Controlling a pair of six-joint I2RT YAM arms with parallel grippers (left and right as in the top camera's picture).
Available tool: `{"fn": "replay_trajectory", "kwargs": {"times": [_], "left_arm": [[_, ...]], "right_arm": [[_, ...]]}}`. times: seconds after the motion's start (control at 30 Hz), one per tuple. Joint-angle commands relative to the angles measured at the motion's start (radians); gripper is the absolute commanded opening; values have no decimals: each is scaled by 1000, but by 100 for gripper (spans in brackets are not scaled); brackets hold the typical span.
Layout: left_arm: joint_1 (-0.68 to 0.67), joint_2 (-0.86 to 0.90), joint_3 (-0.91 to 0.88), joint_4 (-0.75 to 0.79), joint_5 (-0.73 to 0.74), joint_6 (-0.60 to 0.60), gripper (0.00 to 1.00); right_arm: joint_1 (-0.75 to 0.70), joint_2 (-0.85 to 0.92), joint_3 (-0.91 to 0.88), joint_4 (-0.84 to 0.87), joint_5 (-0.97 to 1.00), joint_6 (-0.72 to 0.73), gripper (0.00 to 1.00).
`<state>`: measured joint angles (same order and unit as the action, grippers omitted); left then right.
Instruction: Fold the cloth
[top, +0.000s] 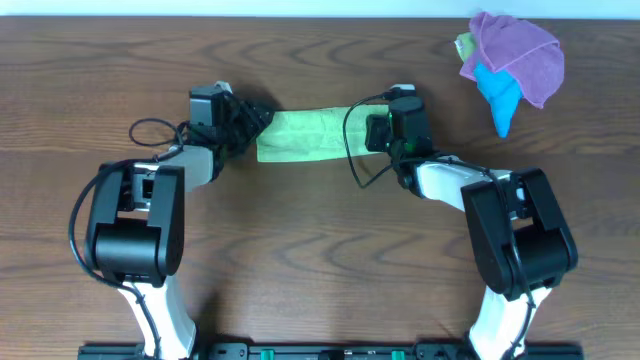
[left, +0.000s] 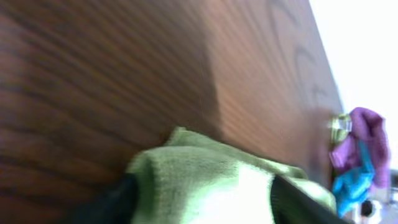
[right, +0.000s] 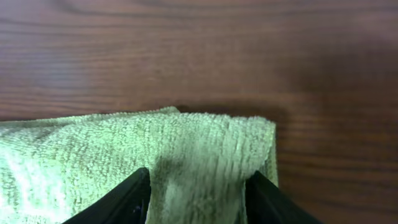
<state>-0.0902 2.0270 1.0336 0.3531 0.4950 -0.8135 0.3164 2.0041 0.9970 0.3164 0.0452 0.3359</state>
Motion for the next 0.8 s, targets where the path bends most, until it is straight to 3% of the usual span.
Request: {"fn": "replay_trajectory", "kwargs": {"times": [0.0,0.2,0.57,0.7,0.77], "left_arm": [[22,7,5,-13,28,29,78],[59,-43,6,-45,90,33,82],[78,-200,6,-272,94,119,88],[74,-229,8,-270,137,108,78],[58,-228,13,-270,144,103,59]], "right_arm": [[-2,-39,14,-35,0,0,52],[-1,-146,14,-166,-2,33,54],[-1,-315,14,-355,-27,99,58],[-2,-354,14,-454,-28,211,60],[-2,-362,14,-500,-45,292,64]]}}
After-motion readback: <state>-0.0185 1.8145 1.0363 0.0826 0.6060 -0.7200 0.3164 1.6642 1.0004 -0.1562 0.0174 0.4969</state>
